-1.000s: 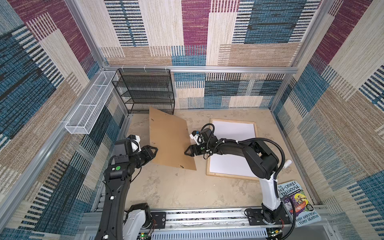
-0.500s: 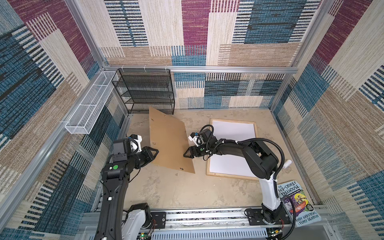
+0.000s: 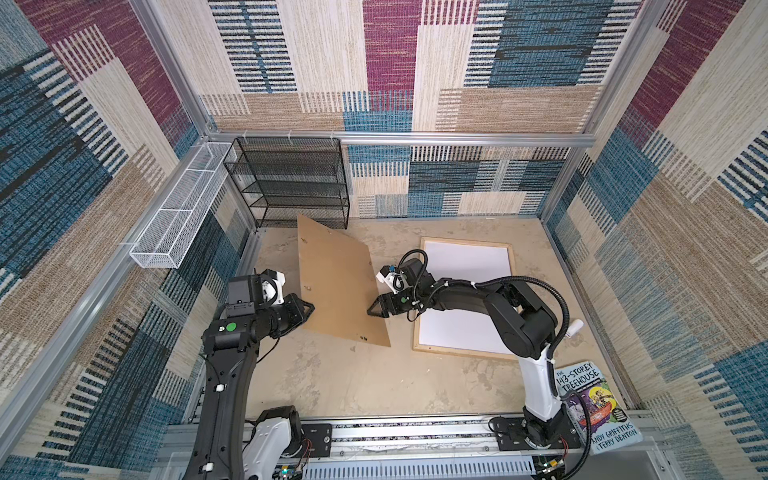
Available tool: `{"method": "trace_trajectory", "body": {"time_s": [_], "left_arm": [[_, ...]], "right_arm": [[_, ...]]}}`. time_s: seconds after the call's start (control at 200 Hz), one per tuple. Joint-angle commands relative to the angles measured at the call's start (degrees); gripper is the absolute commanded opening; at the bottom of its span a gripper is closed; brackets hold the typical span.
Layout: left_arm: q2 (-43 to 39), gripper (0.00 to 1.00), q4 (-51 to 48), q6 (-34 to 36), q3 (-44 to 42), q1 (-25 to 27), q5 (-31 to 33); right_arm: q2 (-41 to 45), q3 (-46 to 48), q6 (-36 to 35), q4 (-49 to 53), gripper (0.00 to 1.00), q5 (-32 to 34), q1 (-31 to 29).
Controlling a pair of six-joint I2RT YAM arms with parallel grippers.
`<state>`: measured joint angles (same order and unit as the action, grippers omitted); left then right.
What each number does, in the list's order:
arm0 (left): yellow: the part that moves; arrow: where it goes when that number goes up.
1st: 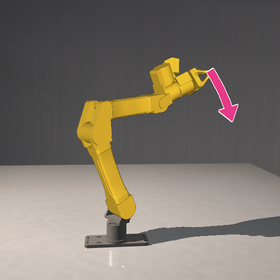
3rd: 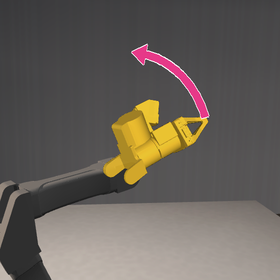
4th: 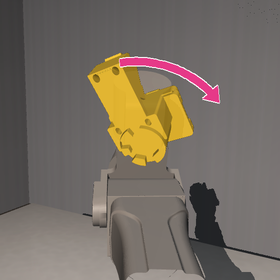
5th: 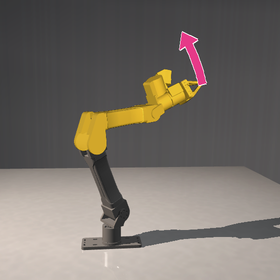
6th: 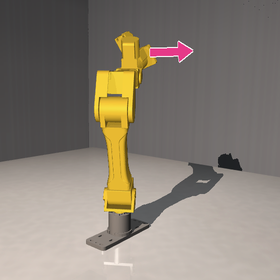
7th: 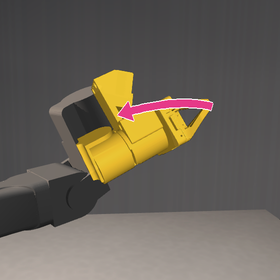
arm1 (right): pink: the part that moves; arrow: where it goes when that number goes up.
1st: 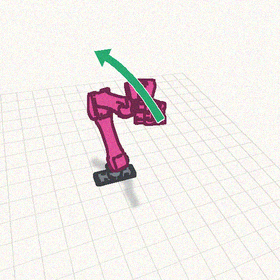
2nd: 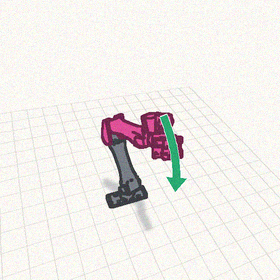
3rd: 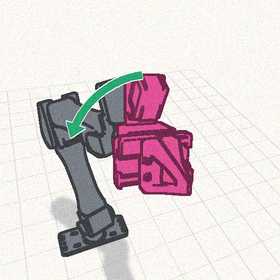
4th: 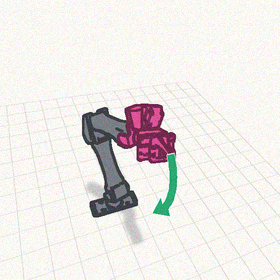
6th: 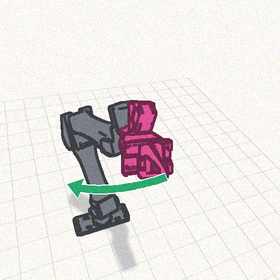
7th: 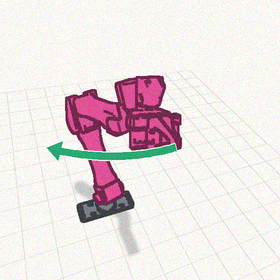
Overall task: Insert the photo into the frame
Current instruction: 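Tilt the backing board up with the right gripper while left grips its near edge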
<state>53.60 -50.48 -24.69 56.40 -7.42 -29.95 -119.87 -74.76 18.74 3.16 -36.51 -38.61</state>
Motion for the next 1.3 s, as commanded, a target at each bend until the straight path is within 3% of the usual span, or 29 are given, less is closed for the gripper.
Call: {"method": "trace_trajectory", "body": {"time_s": [0.0,0.275,0.426,0.511,0.611,0.791,0.926,1.297], "left_arm": [[1.6,0.20,-3.0,3.9,1.3,-0.1,-0.5],[7.4,0.20,-9.8,11.0,7.3,0.0,-1.4],[9.5,0.20,-10.8,12.4,9.2,0.0,-2.7],[10.8,0.20,-10.8,13.1,9.2,0.0,-7.5],[11.6,0.18,-10.8,13.2,9.2,0.0,-7.4],[11.3,0.12,-11.1,13.3,9.1,0.0,-5.3],[10.8,0.00,-11.3,13.3,9.2,0.0,-5.1],[6.2,0.00,-11.3,12.8,9.9,0.0,-9.4]], "right_arm": [[0.0,-0.8,-3.5,1.1,0.83,-1.4,-0.1],[0.0,-1.6,-6.4,2.8,0.82,-2.0,-0.1],[-0.1,-1.7,-7.1,3.0,0.83,-2.6,-0.1],[-0.1,-1.5,-7.4,3.1,0.83,-2.7,-0.1],[0.0,-1.6,-7.6,3.1,0.83,-2.7,-0.1],[0.1,-1.5,-7.9,3.1,0.83,-2.6,-0.1],[0.1,-1.9,-8.1,3.5,0.83,-2.4,-0.1],[5.9,1.8,-6.3,1.2,0.83,-1.7,3.1]]}}
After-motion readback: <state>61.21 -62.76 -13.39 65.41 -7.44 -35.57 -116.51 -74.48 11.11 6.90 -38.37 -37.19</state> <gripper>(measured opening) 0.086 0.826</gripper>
